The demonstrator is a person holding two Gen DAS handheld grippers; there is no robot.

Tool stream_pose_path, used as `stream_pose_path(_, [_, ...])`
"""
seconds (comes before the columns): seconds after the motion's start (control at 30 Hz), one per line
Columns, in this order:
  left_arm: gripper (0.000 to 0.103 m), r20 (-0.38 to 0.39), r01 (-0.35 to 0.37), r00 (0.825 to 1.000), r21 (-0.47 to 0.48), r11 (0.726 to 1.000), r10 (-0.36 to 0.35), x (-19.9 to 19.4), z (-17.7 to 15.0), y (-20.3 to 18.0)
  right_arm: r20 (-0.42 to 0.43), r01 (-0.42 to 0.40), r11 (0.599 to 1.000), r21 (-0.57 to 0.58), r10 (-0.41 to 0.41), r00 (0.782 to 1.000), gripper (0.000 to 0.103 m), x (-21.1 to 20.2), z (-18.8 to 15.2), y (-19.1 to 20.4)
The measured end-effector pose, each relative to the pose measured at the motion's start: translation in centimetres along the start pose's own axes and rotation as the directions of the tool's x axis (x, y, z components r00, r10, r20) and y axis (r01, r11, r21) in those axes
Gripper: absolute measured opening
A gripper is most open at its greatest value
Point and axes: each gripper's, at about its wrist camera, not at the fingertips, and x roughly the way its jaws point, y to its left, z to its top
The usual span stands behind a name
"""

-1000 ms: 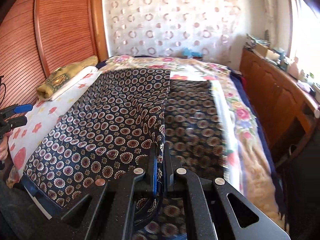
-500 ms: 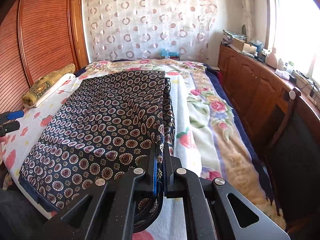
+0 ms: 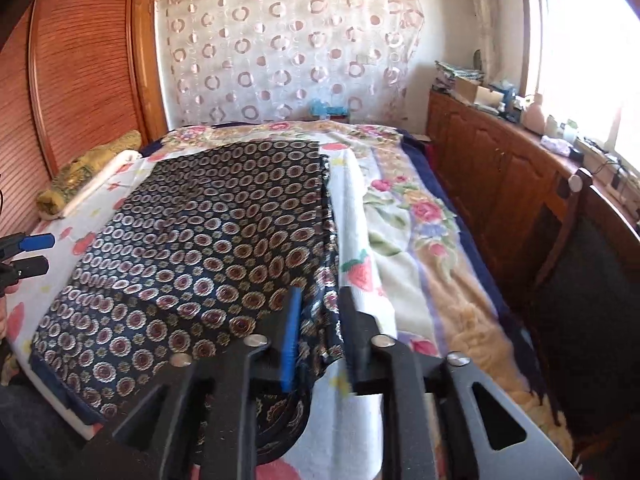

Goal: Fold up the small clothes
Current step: 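Open the right tool and release the folded side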

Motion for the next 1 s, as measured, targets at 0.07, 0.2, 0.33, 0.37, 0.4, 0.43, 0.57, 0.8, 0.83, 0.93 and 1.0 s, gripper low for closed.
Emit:
stream_pose_path(0.07, [0.079,-0.032,0.002,0.999,0.010,1.000,-0.002,1.1,0.3,-0.2,-0.009,-0.005,1.000,0.016,0.005,1.000,0.032,0.4,-0.1,-0.4])
stream_pose_path(0.2, [0.067,-0.081,0.019,0.997,0.021,1.000,-0.018,3.1,1.1,-0.4,-0.021,-0.007,0.999,0.035,0.008,1.000,0.040,0.6,-0.3,-0.7])
stream_pose_path(0.33, [0.058,-0.116,0.050,0.992,0.013,0.999,-0.048,4.3,1.6,-0.5,-0.045,-0.015,0.999,0.037,0.017,0.999,0.041,1.0,-0.7,-1.0])
stream_pose_path(0.37, [0.057,-0.121,0.056,0.991,0.006,0.998,-0.054,4.5,1.7,-0.5,-0.052,-0.017,0.999,0.038,0.019,0.998,0.041,1.1,-0.7,-1.0])
stream_pose_path(0.4, [0.055,-0.120,0.063,0.991,0.001,0.998,-0.062,4.5,1.8,-0.5,-0.060,-0.019,0.999,0.039,0.021,0.998,0.042,1.4,-0.8,-1.1])
stream_pose_path(0.43, [0.053,-0.122,0.068,0.990,-0.003,0.998,-0.068,4.5,1.8,-0.6,-0.067,-0.021,0.999,0.041,0.024,0.997,0.042,1.5,-0.9,-1.1])
stream_pose_path(0.57, [0.052,-0.134,0.069,0.989,-0.006,0.998,-0.069,4.6,1.7,-0.7,-0.093,-0.046,0.997,0.059,0.051,0.994,0.042,2.0,-0.9,-1.5])
stream_pose_path(0.8, [0.052,-0.125,0.083,0.988,-0.050,0.995,-0.089,4.2,1.5,-0.2,-0.110,-0.066,0.994,0.083,0.075,0.991,0.042,2.4,-0.5,-2.3])
stream_pose_path(0.83, [0.052,-0.126,0.087,0.988,-0.053,0.995,-0.093,4.1,1.3,-0.2,-0.109,-0.070,0.994,0.085,0.079,0.991,0.042,2.3,-0.5,-2.2])
stream_pose_path(0.93, [0.048,-0.125,0.100,0.986,-0.066,0.993,-0.107,3.8,1.0,-0.4,-0.102,-0.105,0.990,0.094,0.114,0.988,0.042,2.2,-0.7,-2.4])
stream_pose_path(1.0, [0.034,-0.126,0.106,0.985,-0.075,0.992,-0.114,3.6,0.7,-0.5,-0.095,-0.129,0.986,0.104,0.139,0.986,0.042,2.1,-0.9,-2.6])
